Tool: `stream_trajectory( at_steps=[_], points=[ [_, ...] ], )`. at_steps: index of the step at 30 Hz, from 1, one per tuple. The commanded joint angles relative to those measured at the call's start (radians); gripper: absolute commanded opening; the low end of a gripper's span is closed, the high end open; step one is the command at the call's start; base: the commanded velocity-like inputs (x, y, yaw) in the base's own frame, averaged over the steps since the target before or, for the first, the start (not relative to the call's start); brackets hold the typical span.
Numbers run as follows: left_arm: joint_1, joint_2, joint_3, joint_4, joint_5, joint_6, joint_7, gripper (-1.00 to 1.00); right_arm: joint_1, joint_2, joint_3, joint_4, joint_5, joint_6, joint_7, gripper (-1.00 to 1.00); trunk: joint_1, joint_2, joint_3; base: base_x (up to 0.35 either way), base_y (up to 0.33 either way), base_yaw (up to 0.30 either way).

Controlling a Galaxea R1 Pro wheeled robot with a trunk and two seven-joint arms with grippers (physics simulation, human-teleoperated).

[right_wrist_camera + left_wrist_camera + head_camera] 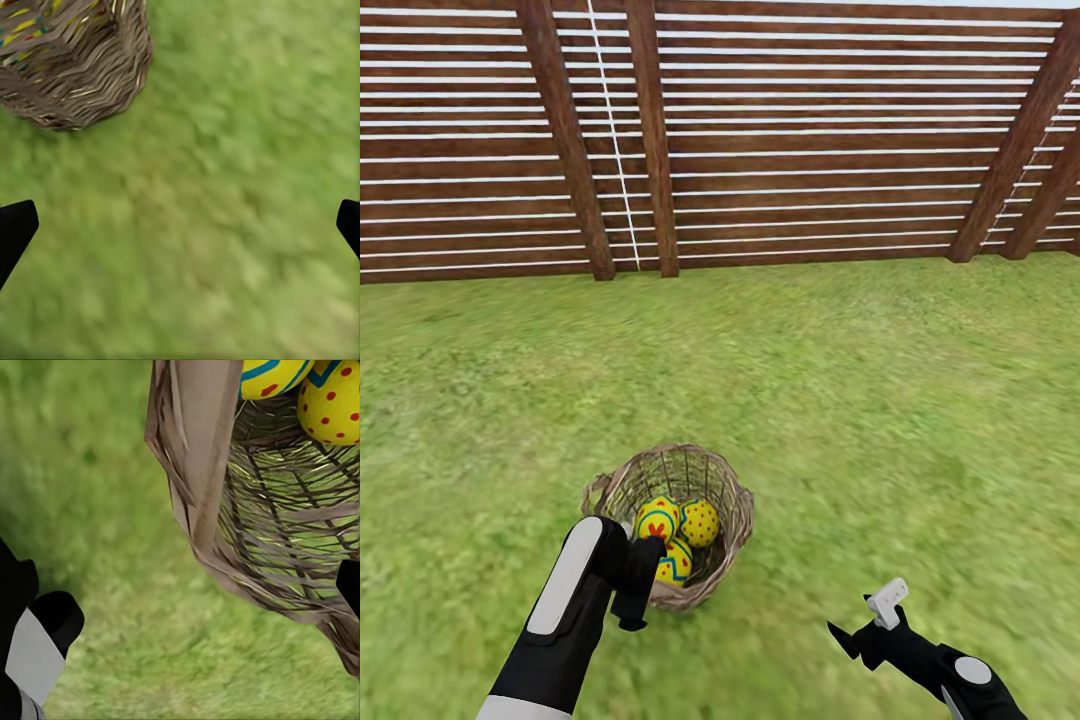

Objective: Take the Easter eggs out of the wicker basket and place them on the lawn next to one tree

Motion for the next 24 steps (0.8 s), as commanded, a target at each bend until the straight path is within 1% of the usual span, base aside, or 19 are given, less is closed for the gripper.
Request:
stream_trajectory(
  at_steps=[1, 7, 19, 24],
  points=[
    [-0.001, 0.0, 0.0, -0.001, 0.001, 0.011, 0.004, 1.0, 0.0, 0.0, 0.0, -0.002, 0.007, 0.004, 0.003, 1.0, 0.004, -0.008, -0.004, 0.0, 0.0, 0.0],
    [-0.001, 0.0, 0.0, -0.001, 0.001, 0.012, -0.014, 1.0, 0.0, 0.0, 0.0, -0.002, 0.007, 0.004, 0.002, 1.0, 0.027, -0.05, -0.023, 0.0, 0.0, 0.0],
    [-0.004, 0.0, -0.001, 0.002, -0.001, 0.02, -0.012, 1.0, 0.0, 0.0, 0.0, -0.002, 0.008, 0.004, 0.002, 1.0, 0.073, -0.134, -0.06, 0.0, 0.0, 0.0],
    [-0.005, 0.0, -0.002, 0.004, -0.003, 0.022, -0.002, 1.0, -0.001, 0.0, 0.0, 0.003, 0.008, 0.004, 0.002, 1.0, 0.073, -0.134, -0.06, 0.0, 0.0, 0.0]
  ],
)
